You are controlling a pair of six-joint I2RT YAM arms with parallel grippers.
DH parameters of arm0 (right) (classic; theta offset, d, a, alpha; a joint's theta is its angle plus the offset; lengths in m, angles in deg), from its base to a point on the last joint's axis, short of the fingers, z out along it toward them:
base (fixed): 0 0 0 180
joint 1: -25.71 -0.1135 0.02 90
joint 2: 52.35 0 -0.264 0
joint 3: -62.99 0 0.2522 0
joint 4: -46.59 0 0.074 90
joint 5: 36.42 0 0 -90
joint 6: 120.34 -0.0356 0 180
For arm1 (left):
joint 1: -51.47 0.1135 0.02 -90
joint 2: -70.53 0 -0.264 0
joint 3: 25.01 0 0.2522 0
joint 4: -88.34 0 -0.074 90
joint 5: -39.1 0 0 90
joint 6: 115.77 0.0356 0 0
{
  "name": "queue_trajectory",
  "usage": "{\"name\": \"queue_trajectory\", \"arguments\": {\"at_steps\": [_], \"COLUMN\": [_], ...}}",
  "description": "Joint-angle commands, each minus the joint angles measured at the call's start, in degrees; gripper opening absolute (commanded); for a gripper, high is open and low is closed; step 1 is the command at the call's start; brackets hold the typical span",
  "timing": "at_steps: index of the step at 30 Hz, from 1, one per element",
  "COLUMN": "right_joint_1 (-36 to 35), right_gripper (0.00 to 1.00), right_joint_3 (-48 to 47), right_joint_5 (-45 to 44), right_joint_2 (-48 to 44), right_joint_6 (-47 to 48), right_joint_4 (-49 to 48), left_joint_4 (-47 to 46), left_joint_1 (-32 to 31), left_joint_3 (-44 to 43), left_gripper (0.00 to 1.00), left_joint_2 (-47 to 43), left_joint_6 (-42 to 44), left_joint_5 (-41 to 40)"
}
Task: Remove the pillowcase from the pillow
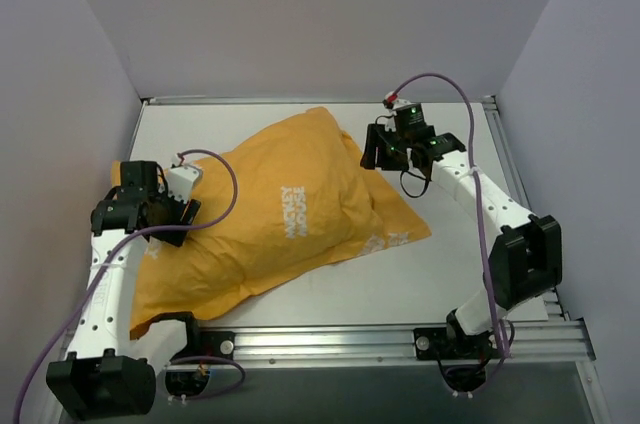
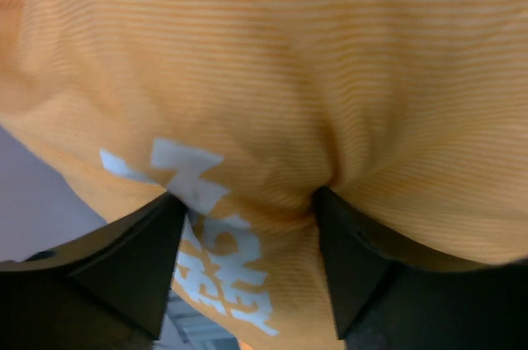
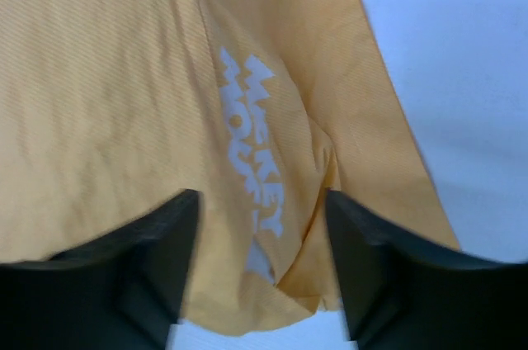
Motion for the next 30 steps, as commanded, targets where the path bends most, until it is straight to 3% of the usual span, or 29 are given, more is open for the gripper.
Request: {"name": "queue_trajectory", "arguments": {"at_steps": [1,3,5,8,12,16,17,20,25,28,30], "right_joint_1": [-1.15,-2.46,-4.57,-11.15,-21.79,-26.99,-26.82,-25.07,-16.55,-14.17,-13.99], "right_gripper": [0.47,0.40,0.33,0.30,0.31,0.35,0.37,0.41,0.43,0.46,0.57], "right_joint_3": [3.29,7.58,10.93,17.52,23.24,27.29,27.30,26.16,28.34,30.98,32.65], "right_joint_5": [4.85,8.01,8.37,8.37,4.88,3.02,2.05,-5.15,-4.56,-4.98,-3.85], "right_joint_2": [3.79,4.24,2.32,-1.81,-7.53,-13.85,-14.65,-17.29,-20.98,-22.48,-23.36], "right_joint_6": [0.46,-1.12,-2.60,-5.06,-11.73,-17.63,-18.17,-17.65,-18.35,-20.19,-22.47], "right_joint_4": [-2.17,-4.80,-6.57,-10.61,-15.71,-19.85,-18.11,-11.79,-10.00,-10.62,-13.15], "left_joint_4": [-8.91,-16.18,-24.35,-29.84,-27.84,-27.13,-25.30,-19.95,-18.69,-17.47,-14.13], "left_joint_1": [0.91,1.69,2.31,2.66,0.04,-9.44,-10.51,-12.19,-14.73,-23.50,-32.95], "left_joint_3": [7.44,9.56,8.96,1.42,-14.75,-26.52,-28.47,-35.59,-34.39,-30.35,-28.06], "left_gripper": [0.67,0.55,0.53,0.45,0.44,0.59,0.71,0.84,0.95,0.98,0.95], "left_joint_2": [3.23,6.13,12.63,23.35,32.76,37.43,37.87,37.88,27.02,20.76,19.77], "left_joint_6": [5.66,6.98,8.91,9.53,5.93,6.54,6.54,2.86,0.56,5.92,7.85], "left_joint_5": [-6.86,-8.37,-11.08,-11.29,-1.38,3.57,4.27,9.44,19.55,18.44,13.96]}}
